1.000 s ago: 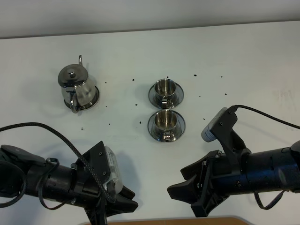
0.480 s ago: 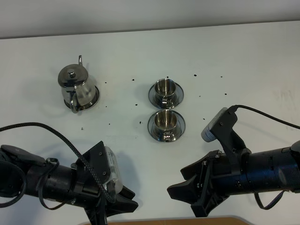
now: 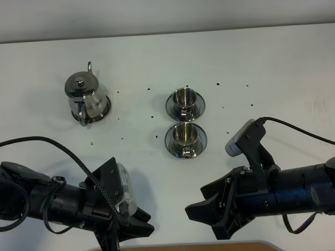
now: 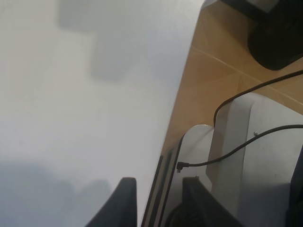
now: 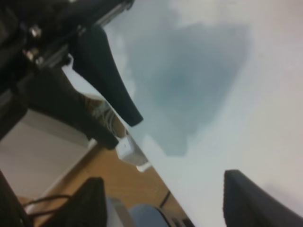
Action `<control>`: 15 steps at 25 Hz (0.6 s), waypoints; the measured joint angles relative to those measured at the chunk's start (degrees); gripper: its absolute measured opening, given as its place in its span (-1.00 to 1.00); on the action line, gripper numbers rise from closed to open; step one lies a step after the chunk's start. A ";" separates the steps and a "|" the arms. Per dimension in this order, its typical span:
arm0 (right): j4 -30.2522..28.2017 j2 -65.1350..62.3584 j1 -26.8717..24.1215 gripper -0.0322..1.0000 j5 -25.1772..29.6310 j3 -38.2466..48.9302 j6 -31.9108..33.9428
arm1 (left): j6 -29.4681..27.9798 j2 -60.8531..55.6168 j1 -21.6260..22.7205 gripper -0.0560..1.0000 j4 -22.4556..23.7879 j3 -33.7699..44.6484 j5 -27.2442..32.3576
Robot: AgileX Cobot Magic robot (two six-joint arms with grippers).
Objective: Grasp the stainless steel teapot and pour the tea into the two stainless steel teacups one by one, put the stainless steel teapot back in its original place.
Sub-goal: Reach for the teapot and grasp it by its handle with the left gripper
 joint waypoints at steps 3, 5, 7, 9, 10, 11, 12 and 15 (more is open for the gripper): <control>0.42 0.00 0.00 0.10 0.00 0.00 -0.08 | -0.50 -0.54 0.00 -0.35 -1.81 -0.14 -1.24; 0.42 0.00 0.00 0.10 -0.59 0.00 -0.13 | -1.40 -1.63 0.00 -0.35 -2.80 -0.87 -3.14; 0.42 0.00 0.00 0.10 -2.48 0.00 -0.14 | -3.34 -2.98 0.00 -0.35 -2.92 -1.85 -5.80; 0.46 0.00 0.00 0.10 -5.14 0.00 -0.09 | -5.44 -4.58 0.00 -0.35 -2.86 -2.72 -7.84; 0.46 0.00 0.00 0.10 -6.65 0.00 -0.02 | -6.20 -5.55 0.00 -0.35 -2.85 -3.12 -8.87; 0.46 0.00 0.00 0.10 -8.02 0.00 -0.02 | -6.78 -6.54 0.00 -0.35 -2.85 -3.47 -9.92; 0.46 0.00 0.00 0.10 -9.03 0.00 0.04 | -7.26 -7.52 0.00 -0.35 -2.85 -3.71 -10.66; 0.46 0.00 0.00 0.10 -12.83 -0.29 0.93 | -8.88 -10.18 0.00 -0.35 -2.85 -4.39 -12.99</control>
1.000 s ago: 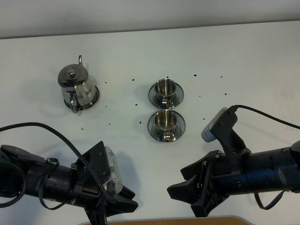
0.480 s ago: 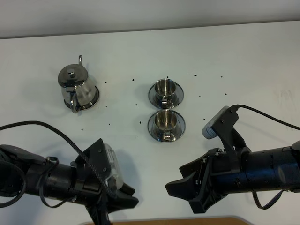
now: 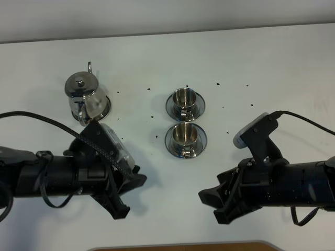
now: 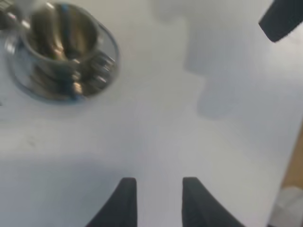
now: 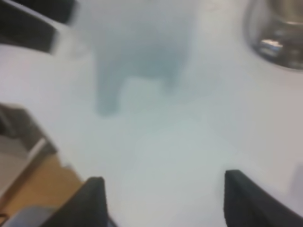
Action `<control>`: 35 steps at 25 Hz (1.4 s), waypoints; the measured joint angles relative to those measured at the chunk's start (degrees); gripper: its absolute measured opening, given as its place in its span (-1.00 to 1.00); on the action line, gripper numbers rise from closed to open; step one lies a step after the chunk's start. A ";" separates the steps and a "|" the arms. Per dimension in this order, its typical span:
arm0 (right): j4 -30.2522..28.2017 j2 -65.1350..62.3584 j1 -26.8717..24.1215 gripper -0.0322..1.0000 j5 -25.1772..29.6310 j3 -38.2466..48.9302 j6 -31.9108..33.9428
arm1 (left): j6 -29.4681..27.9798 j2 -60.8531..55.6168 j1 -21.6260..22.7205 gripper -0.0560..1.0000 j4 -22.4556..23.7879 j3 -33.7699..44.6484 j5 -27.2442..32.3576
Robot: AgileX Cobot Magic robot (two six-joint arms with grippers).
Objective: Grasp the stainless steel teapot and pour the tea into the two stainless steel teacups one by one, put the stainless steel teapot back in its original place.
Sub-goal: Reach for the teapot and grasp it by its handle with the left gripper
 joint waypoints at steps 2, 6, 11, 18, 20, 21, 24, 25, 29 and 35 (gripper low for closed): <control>0.00 0.04 0.00 0.10 -1.82 -1.02 0.57 | -1.18 -1.64 0.00 -0.35 0.04 -0.26 -1.62; 0.00 0.11 0.00 0.10 -5.17 -4.47 0.69 | -4.55 -4.27 0.00 -0.35 0.04 -0.91 -4.75; 0.00 0.17 0.00 0.10 -13.85 -9.29 0.41 | -11.77 -5.27 0.00 -0.35 0.11 -3.11 -8.69; 0.00 0.24 0.00 0.10 -28.90 -13.67 -1.37 | -24.25 -5.32 0.00 -0.35 5.95 -8.09 -11.17; 0.00 0.24 0.00 0.10 -31.83 -14.38 -1.50 | -27.92 -5.38 0.00 -0.35 9.48 -9.94 -11.23; 0.00 0.24 0.00 0.10 -33.17 -14.68 -1.56 | -30.46 -5.38 0.00 -0.35 11.43 -11.00 -11.05; 0.00 0.24 0.00 0.10 -35.44 -15.64 -1.56 | -39.24 -5.38 0.00 -0.35 20.79 -14.49 -9.71; 0.00 0.24 0.00 0.10 -35.85 -16.03 -1.56 | -43.79 -5.38 0.00 -0.35 24.63 -15.94 -8.91; 0.05 0.24 0.00 0.07 -36.52 -17.79 -1.50 | -60.55 -5.27 0.00 -0.35 41.38 -22.65 -2.09; 0.02 0.24 0.00 0.02 -36.59 -19.74 -0.70 | -88.84 -4.44 0.00 -0.35 70.31 -34.85 13.85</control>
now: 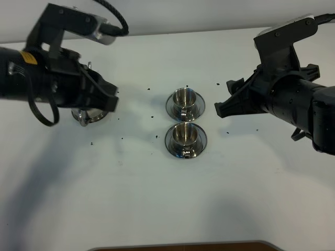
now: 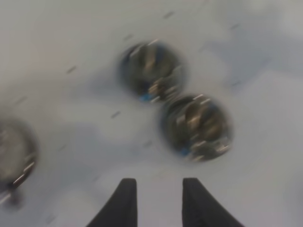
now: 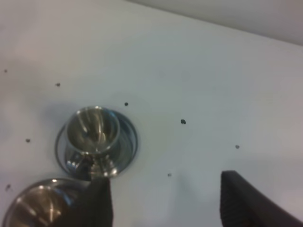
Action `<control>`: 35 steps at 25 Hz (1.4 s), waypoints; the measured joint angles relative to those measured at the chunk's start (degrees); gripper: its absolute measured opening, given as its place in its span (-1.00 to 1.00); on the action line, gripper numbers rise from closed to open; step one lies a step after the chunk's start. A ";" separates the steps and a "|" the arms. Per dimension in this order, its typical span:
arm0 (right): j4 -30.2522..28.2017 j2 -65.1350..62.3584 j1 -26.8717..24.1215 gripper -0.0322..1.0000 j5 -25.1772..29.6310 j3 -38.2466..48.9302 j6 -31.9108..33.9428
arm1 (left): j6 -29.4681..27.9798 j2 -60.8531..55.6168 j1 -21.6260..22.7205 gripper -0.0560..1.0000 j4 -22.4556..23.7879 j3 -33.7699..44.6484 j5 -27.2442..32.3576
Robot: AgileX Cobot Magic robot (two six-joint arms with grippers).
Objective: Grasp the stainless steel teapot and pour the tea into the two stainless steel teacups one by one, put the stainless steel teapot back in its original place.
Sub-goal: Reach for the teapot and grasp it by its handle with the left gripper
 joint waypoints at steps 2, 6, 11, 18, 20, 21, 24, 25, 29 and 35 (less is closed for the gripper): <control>0.00 0.00 0.00 0.01 0.61 -0.33 0.89 | -7.50 0.19 0.00 -0.35 7.97 -2.44 3.85; 0.00 0.00 -0.07 0.01 6.00 -1.21 3.07 | -14.54 0.23 0.00 -0.35 17.08 -4.56 8.33; 0.00 0.00 -2.55 0.00 25.98 -1.37 5.15 | -15.80 0.25 0.00 -0.35 18.61 -4.63 9.02; -23.54 0.00 -11.23 0.00 50.55 -1.68 27.23 | -15.80 0.25 0.00 -0.35 19.01 -4.63 9.35; -33.97 0.00 -13.10 0.00 53.24 -1.68 36.64 | -15.86 0.25 0.00 -0.35 19.06 -4.63 9.35; -39.19 0.00 -13.43 0.00 53.87 -1.68 41.51 | -15.93 0.25 0.00 -0.35 19.06 -4.63 9.35; -51.61 0.00 -13.72 0.00 55.35 -1.68 54.44 | -15.93 0.25 0.00 -0.35 19.11 -4.63 9.39; -55.30 0.00 -13.72 0.00 56.13 -1.68 58.73 | -15.93 0.25 0.00 -0.35 19.18 -4.63 9.39; -68.70 0.00 -13.72 0.00 61.32 -1.98 73.37 | -15.93 0.47 0.00 -0.35 19.23 -4.63 9.34; -85.52 -2.49 -13.72 0.00 71.31 -3.55 91.05 | -15.93 3.46 0.00 -0.35 19.23 -4.63 8.89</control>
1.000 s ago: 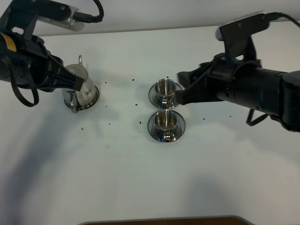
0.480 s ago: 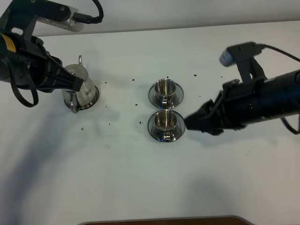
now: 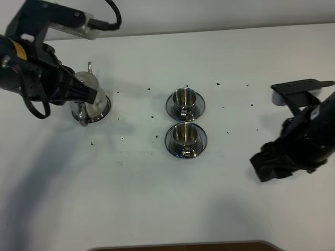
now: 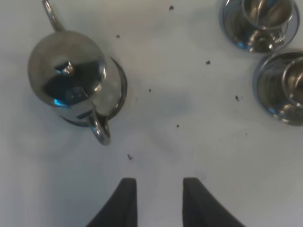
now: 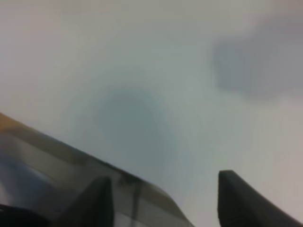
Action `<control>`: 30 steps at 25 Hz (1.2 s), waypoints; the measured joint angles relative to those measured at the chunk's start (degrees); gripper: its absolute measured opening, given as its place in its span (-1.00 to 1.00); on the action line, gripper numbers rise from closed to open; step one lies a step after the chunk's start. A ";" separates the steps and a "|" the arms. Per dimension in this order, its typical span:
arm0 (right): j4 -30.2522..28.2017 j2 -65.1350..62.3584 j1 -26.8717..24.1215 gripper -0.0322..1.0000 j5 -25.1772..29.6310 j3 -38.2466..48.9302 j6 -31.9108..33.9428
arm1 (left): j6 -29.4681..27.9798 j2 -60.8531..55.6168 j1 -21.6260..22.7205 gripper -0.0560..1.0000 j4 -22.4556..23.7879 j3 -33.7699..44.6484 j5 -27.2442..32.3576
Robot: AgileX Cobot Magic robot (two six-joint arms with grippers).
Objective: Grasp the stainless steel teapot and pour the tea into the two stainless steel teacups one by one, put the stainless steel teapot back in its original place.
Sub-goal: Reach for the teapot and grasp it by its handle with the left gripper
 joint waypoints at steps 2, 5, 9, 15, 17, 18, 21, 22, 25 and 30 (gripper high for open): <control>-5.02 -2.93 0.00 0.00 2.15 0.00 5.24 | 0.00 1.54 0.00 -0.35 0.00 0.00 -0.29; -11.24 -8.38 0.00 0.00 5.42 -0.13 10.78 | 0.00 3.93 0.00 -0.35 0.00 0.00 -0.67; -16.82 -16.44 0.00 0.00 10.25 -0.37 14.72 | 0.00 6.12 0.00 -0.35 0.00 0.00 -0.78; -18.37 -28.98 0.00 0.00 15.42 2.27 15.27 | 0.00 8.18 0.00 -0.35 -0.05 0.00 -0.72; -18.37 -33.36 0.00 0.00 15.74 3.93 15.38 | 0.00 8.36 0.00 -0.35 -0.11 0.00 -0.72; -18.37 -35.75 0.00 0.00 15.80 4.85 15.38 | 0.00 8.36 0.00 -0.35 -0.11 0.00 -0.72; -18.37 -42.42 0.00 0.00 15.91 7.46 14.96 | 0.06 8.36 0.00 -0.35 -0.15 0.00 -0.83; -18.37 -44.58 0.00 0.00 15.90 8.34 14.46 | 0.06 8.36 0.00 -0.35 -0.15 0.00 -0.95; -17.33 -49.84 0.00 0.00 15.50 11.17 13.11 | 0.06 8.36 0.00 -0.35 -0.17 0.00 -1.01; -13.48 -55.88 0.00 0.00 12.88 17.87 8.41 | 0.06 8.36 0.00 -0.35 -0.22 0.00 -1.19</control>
